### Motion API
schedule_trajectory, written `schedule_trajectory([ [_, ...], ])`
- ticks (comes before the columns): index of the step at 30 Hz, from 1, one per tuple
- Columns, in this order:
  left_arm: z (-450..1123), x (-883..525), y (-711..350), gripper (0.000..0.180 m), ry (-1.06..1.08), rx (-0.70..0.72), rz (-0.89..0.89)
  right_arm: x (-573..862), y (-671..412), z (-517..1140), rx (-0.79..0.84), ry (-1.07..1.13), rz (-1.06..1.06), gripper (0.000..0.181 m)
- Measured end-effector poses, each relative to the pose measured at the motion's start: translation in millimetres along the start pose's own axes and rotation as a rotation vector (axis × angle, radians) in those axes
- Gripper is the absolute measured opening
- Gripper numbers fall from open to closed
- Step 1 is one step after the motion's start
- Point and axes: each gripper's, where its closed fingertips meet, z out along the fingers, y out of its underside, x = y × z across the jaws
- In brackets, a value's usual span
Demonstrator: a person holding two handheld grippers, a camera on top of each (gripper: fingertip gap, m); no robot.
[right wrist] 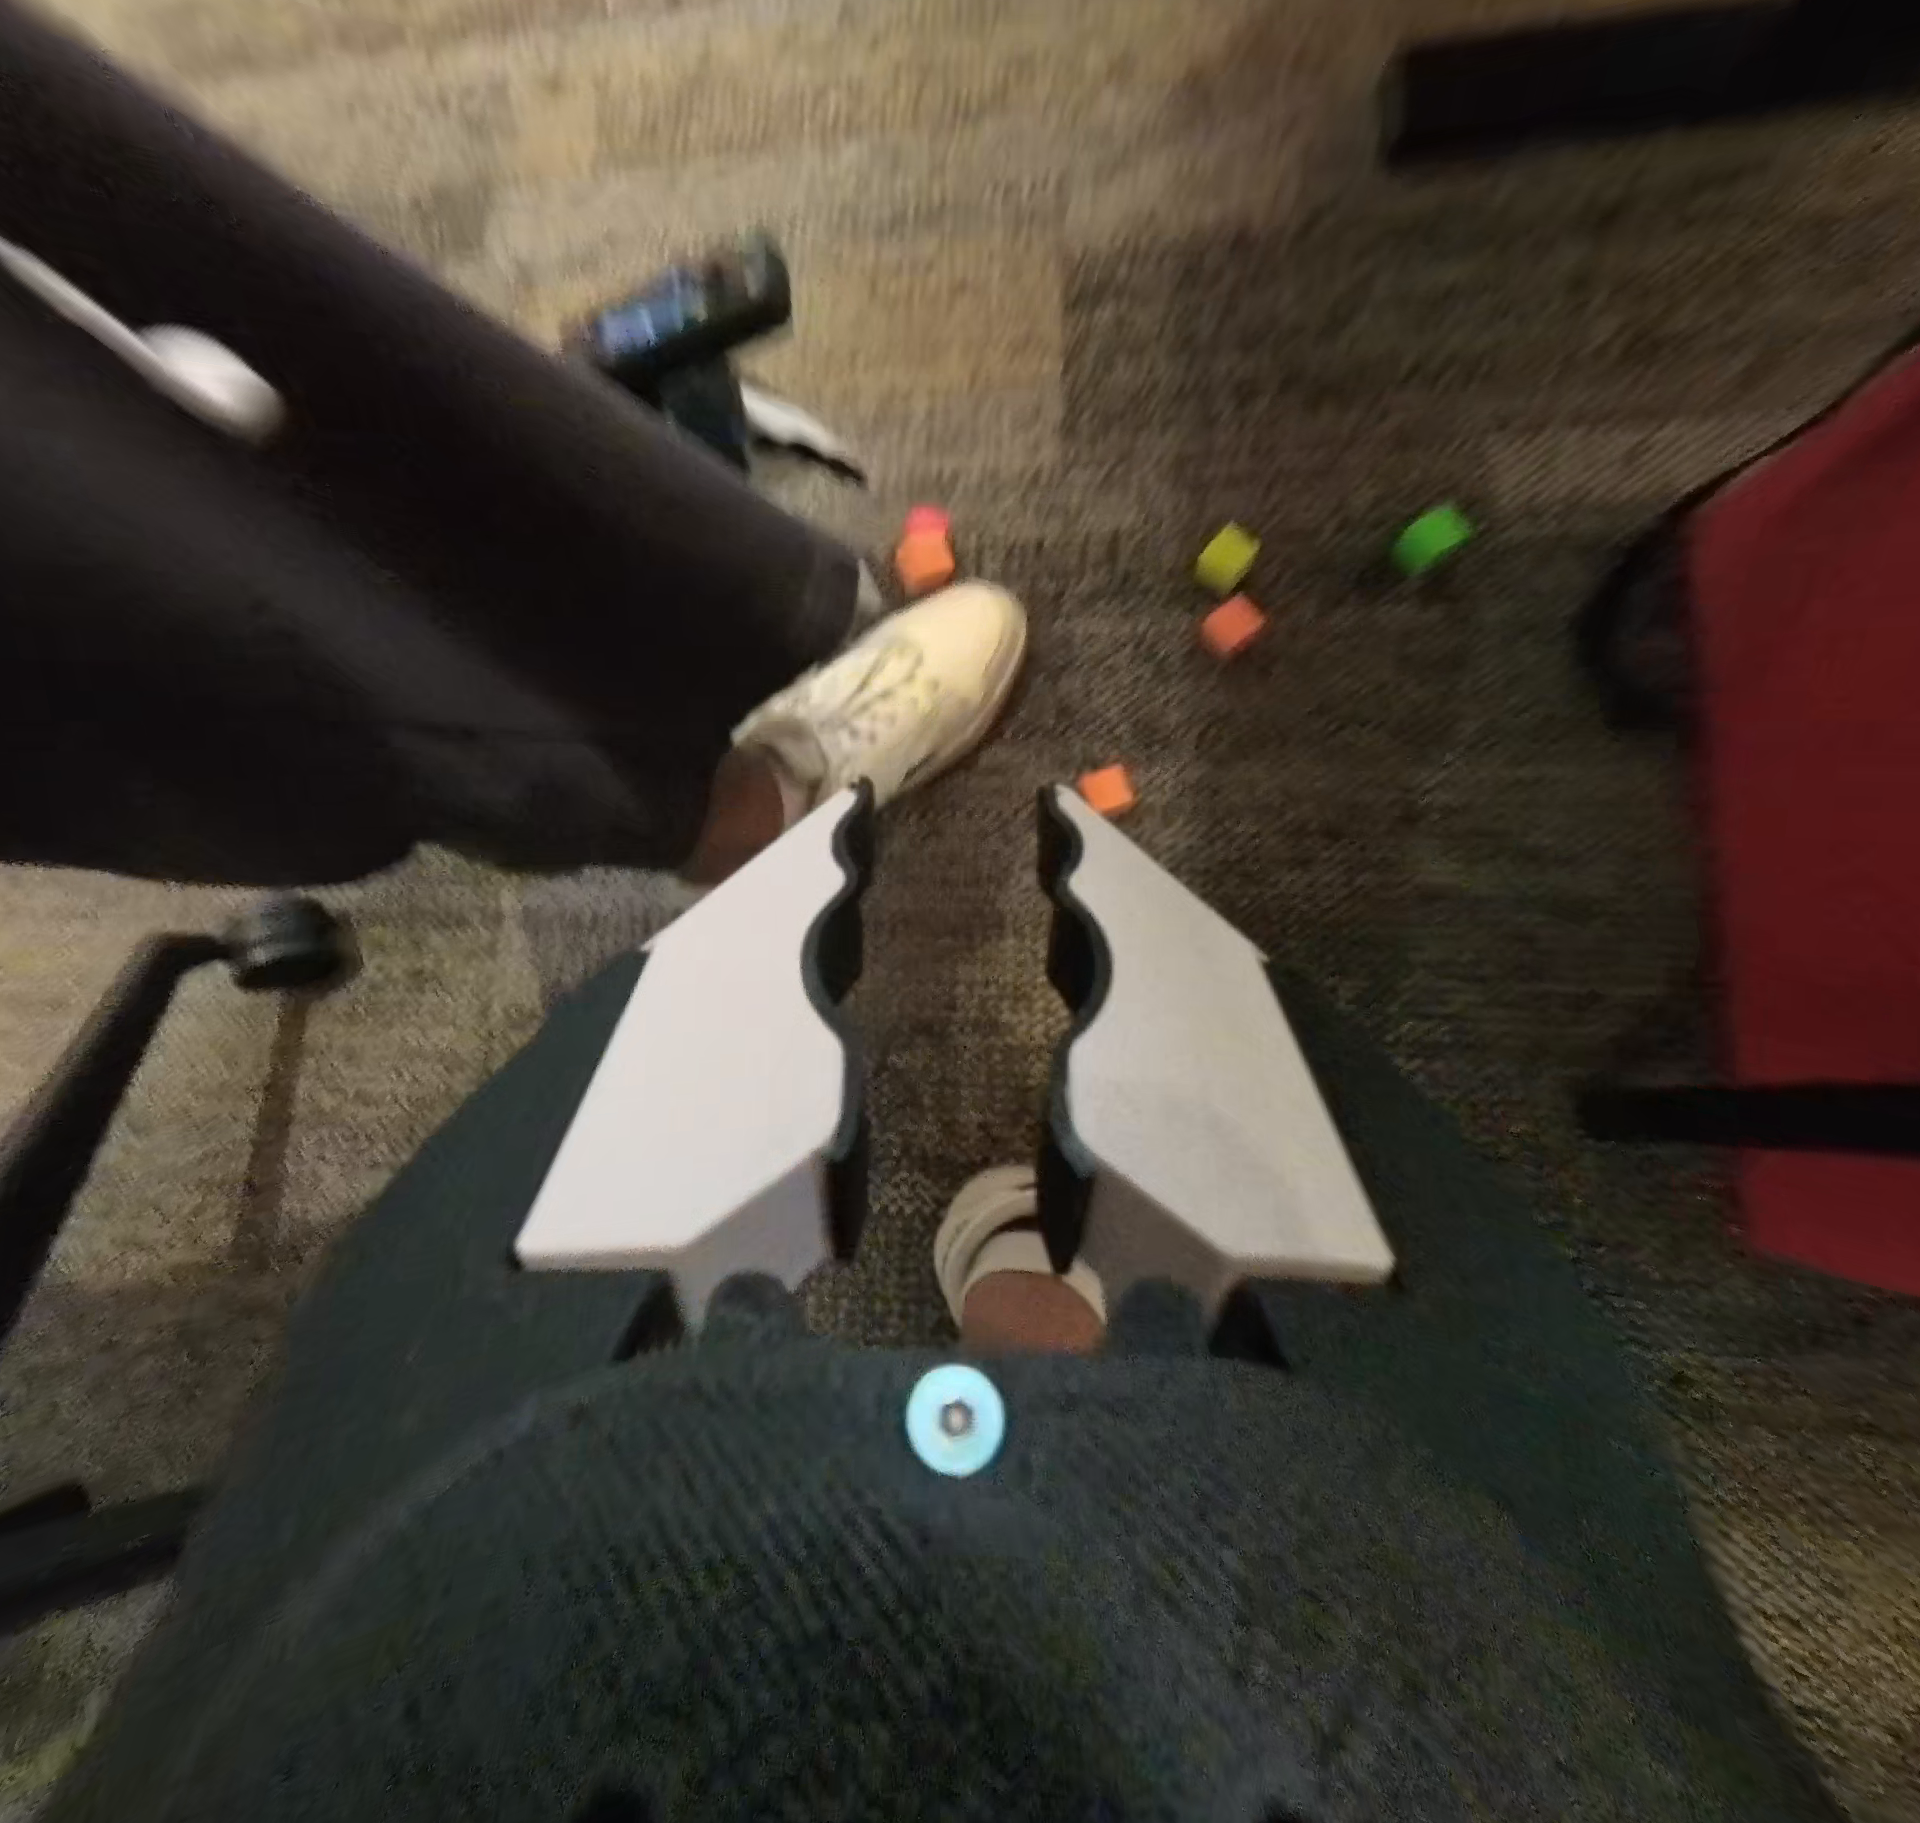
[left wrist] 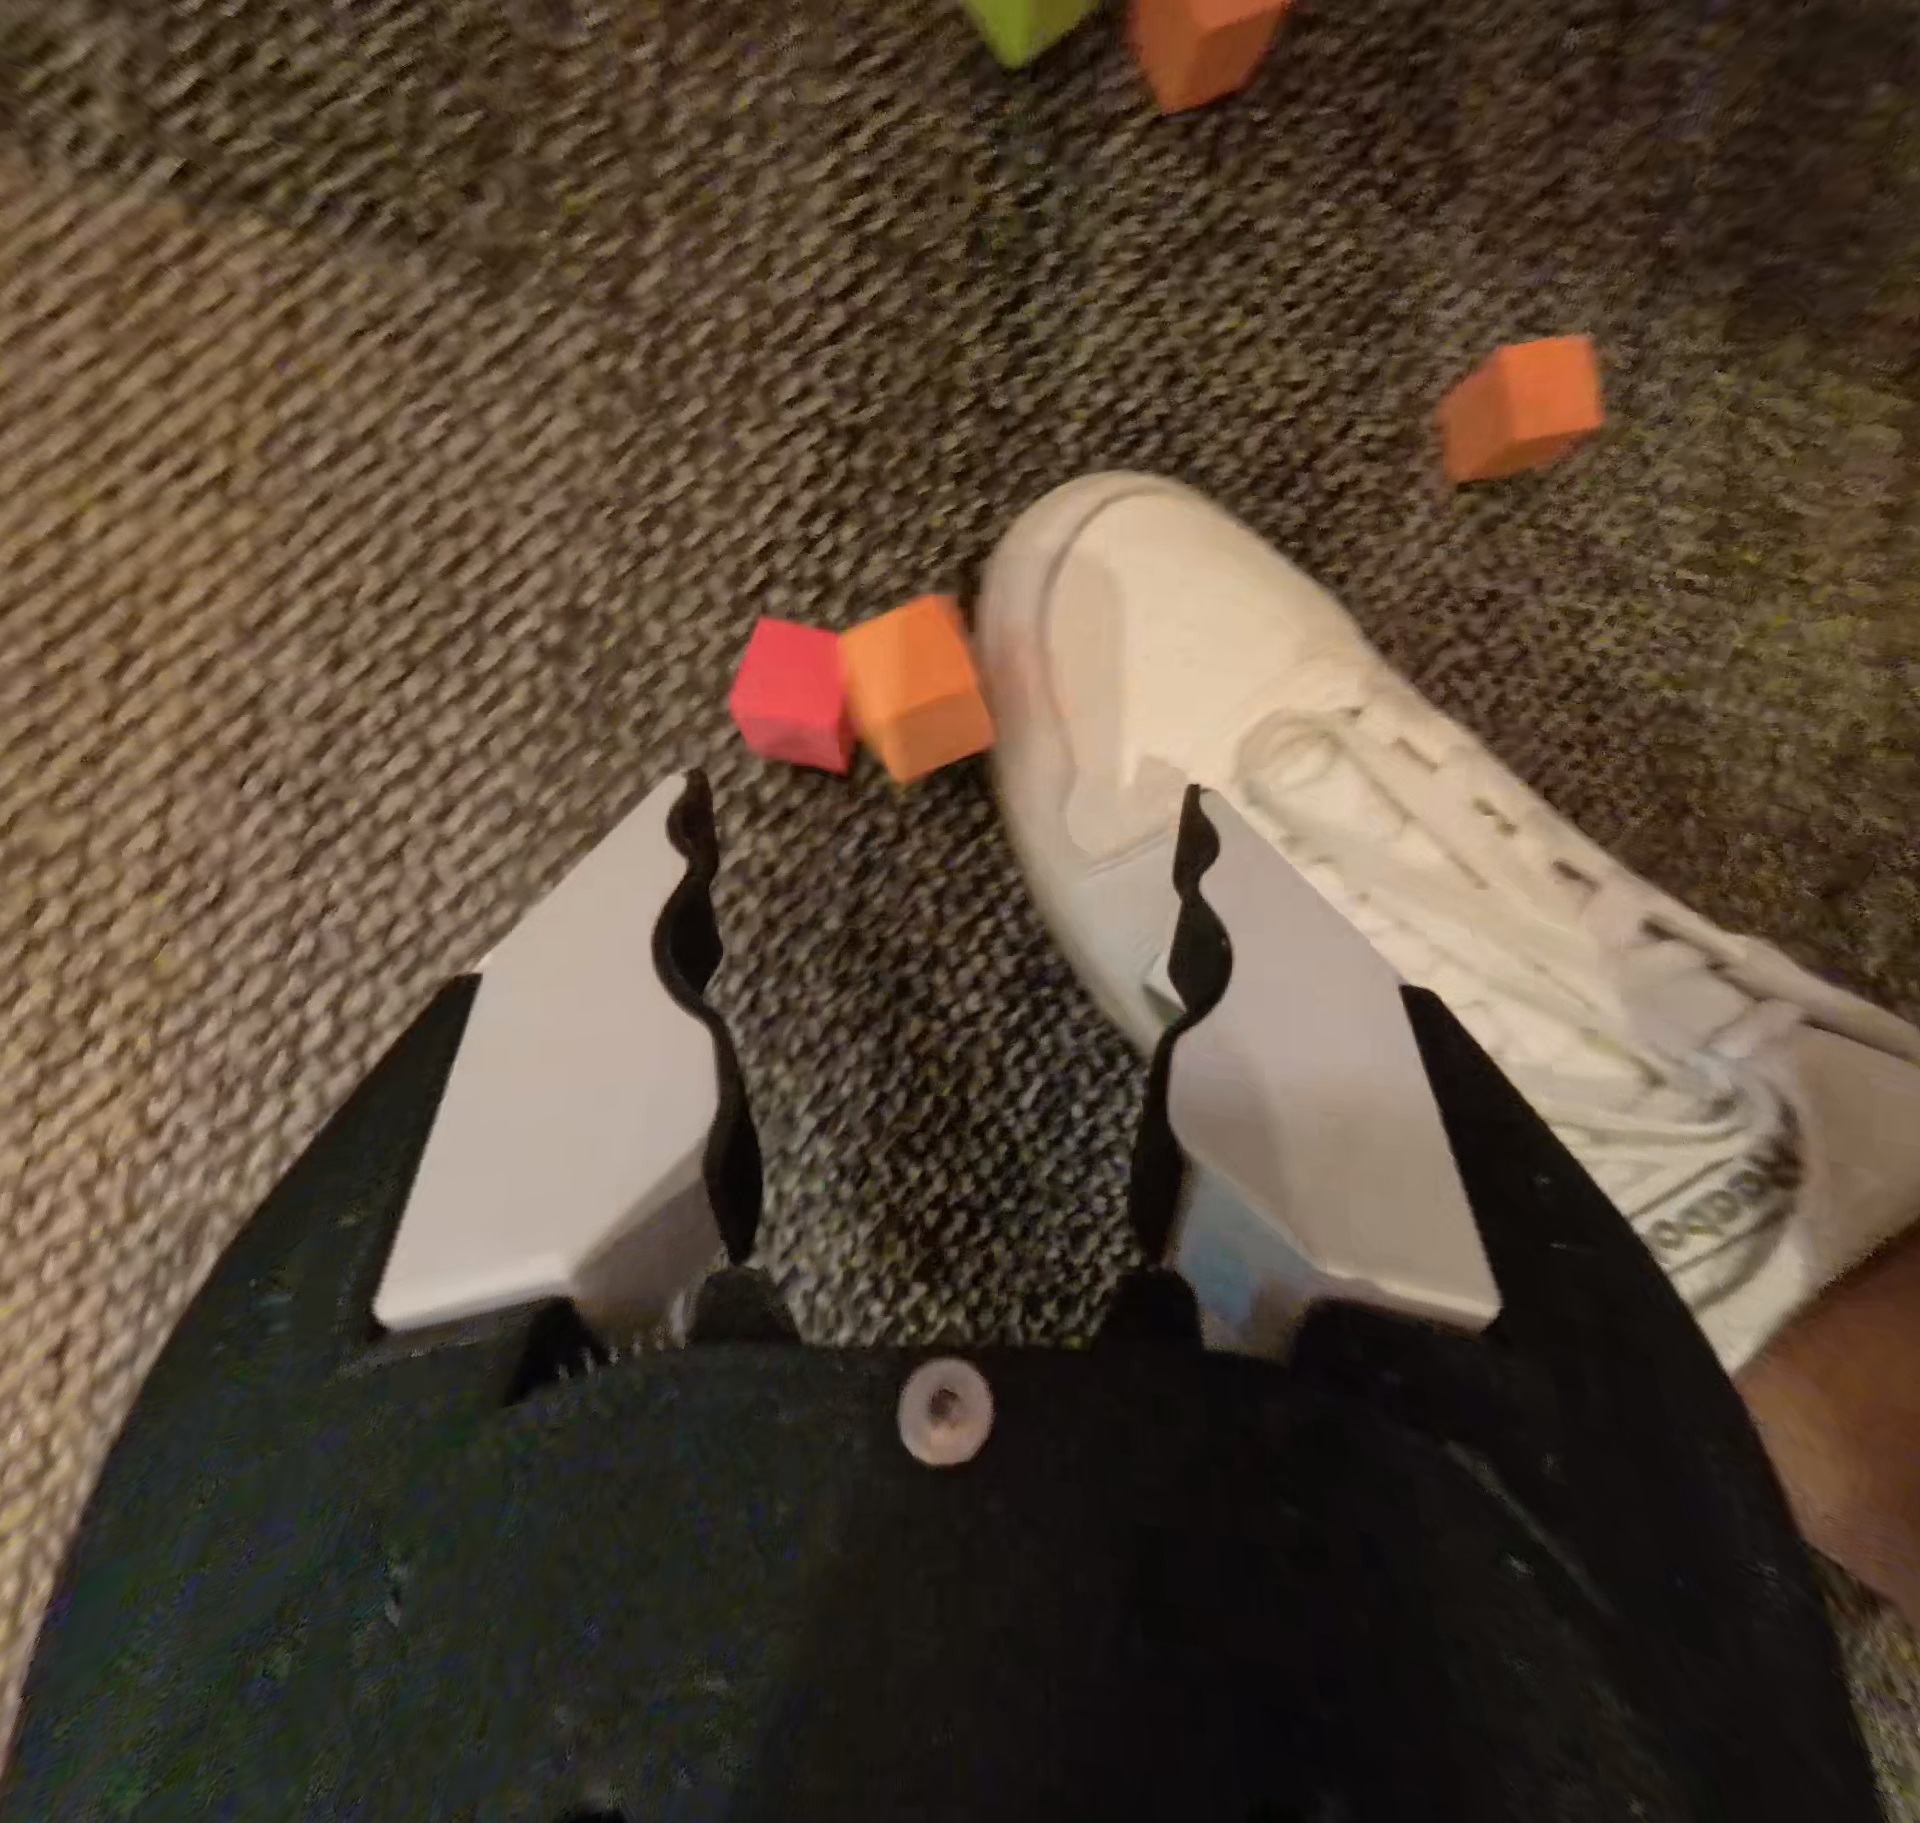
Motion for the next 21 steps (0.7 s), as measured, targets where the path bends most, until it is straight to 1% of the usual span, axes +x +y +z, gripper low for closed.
schedule_trajectory([
  [3, -5, -19, 15, 0.086, -0.028, 0.005, -0.122, 6, 60, 68, -0.122, -0.011, -0.040, 0.029],
  [5, -7, -25, 25, 0.086, -0.028, 0.005, -0.185, 22, 94, 119, -0.169, -0.005, -0.047, 0.036],
  [7, -11, -26, 34, 0.084, -0.023, 0.002, -0.203, 47, 122, 172, -0.215, 0.024, -0.040, 0.041],
  [8, -14, -25, 36, 0.081, -0.015, 0.005, -0.200, 58, 132, 198, -0.231, 0.025, -0.033, 0.042],
  [10, -17, -19, 40, 0.075, 0.011, 0.011, -0.197, 73, 144, 248, -0.246, 0.013, -0.023, 0.043],
  [14, -17, -17, 42, 0.072, 0.019, 0.001, -0.227, 94, 166, 316, -0.308, 0.052, -0.038, 0.048],
  [16, -14, -17, 44, 0.072, 0.031, -0.010, -0.256, 96, 175, 330, -0.331, 0.052, -0.045, 0.053],
  [18, -10, -19, 44, 0.071, 0.027, -0.017, -0.269, 94, 174, 331, -0.322, 0.040, -0.040, 0.054],
  [21, 1, -16, 43, 0.062, 0.033, -0.020, -0.274, 89, 171, 323, -0.299, 0.018, -0.086, 0.055],
])
